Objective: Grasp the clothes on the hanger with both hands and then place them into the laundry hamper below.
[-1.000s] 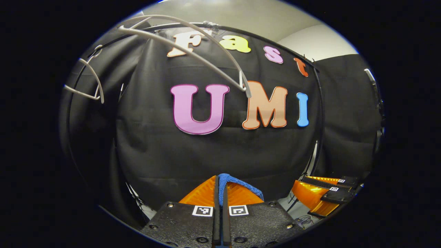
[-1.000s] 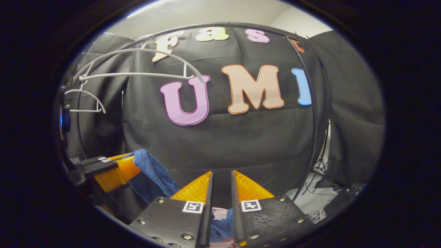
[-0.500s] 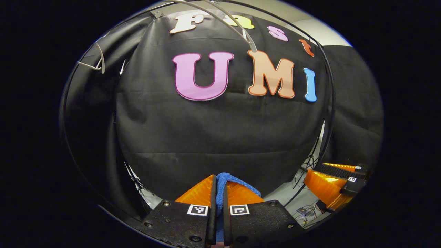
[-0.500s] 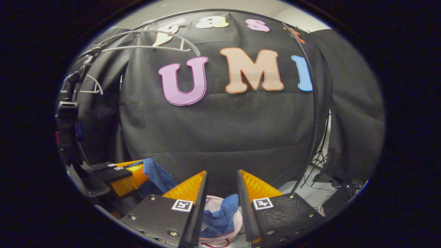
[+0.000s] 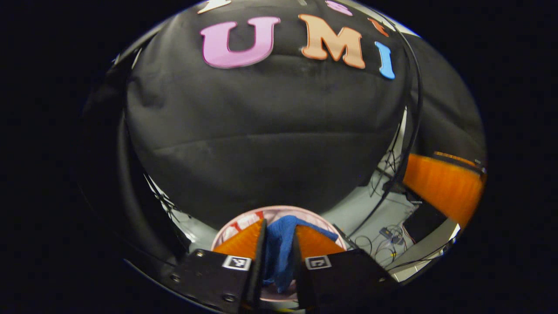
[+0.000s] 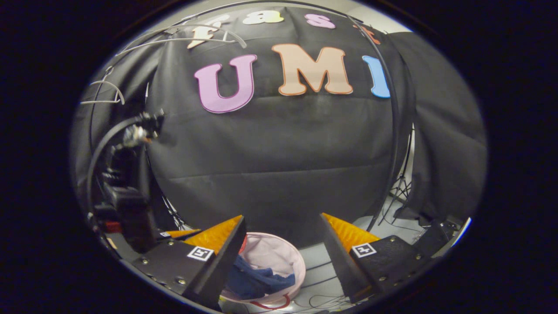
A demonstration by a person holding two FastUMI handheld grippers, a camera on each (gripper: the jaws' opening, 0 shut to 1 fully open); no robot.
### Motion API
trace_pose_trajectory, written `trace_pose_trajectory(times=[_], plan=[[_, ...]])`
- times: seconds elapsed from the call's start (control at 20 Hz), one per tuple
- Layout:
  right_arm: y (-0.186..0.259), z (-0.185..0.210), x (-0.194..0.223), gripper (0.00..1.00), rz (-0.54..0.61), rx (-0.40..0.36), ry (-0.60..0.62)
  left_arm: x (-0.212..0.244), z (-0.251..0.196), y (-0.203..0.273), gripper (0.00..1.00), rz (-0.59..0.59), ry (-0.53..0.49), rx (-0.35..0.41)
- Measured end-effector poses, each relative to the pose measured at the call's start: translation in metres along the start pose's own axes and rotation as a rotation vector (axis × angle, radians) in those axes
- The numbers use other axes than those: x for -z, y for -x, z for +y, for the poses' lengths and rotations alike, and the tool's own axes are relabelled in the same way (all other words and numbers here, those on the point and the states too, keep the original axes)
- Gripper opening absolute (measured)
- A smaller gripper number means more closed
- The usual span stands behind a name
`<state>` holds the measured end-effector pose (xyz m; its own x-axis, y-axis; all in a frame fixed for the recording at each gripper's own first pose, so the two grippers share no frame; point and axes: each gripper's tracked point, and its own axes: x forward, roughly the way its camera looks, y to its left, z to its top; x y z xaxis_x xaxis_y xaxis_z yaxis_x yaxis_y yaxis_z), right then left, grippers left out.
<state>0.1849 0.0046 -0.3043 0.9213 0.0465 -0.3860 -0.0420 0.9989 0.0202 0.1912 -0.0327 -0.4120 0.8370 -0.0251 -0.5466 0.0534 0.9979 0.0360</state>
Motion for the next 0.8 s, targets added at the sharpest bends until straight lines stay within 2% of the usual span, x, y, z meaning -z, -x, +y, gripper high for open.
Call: trace_pose_trajectory(times=[0.1, 0.2, 0.25, 0.4, 0.65, 0.7, 0.75, 0.8], plan=[[0.003, 0.001, 0.007, 0.99, 0.014, 0.003, -0.015, -0.007, 0.01, 0.004, 0.51, -0.043, -0.028, -0.03], [0.007, 0.0, 0.013, 0.99, 0.027, 0.009, -0.016, -0.024, 0.016, 0.008, 0.65, -0.082, -0.035, -0.057], [0.011, -0.001, 0.014, 0.99, 0.03, 0.014, -0.018, -0.025, 0.017, 0.012, 0.65, -0.084, -0.026, -0.06], [0.024, 0.001, 0.012, 1.0, 0.025, 0.021, -0.031, -0.028, 0.026, 0.032, 1.0, -0.105, -0.028, -0.077], [0.049, 0.016, -0.003, 0.99, 0.009, 0.022, -0.021, -0.046, 0.034, 0.059, 0.98, -0.159, -0.01, -0.072], [0.058, 0.021, -0.003, 0.94, 0.004, 0.019, -0.018, -0.052, 0.037, 0.065, 0.98, -0.173, -0.003, -0.078], [0.064, 0.026, -0.007, 0.99, 0.0, 0.016, -0.015, -0.058, 0.043, 0.075, 0.98, -0.186, 0.001, -0.086], [0.069, 0.03, -0.013, 0.99, -0.008, 0.011, -0.007, -0.064, 0.047, 0.085, 0.98, -0.201, 0.009, -0.09]])
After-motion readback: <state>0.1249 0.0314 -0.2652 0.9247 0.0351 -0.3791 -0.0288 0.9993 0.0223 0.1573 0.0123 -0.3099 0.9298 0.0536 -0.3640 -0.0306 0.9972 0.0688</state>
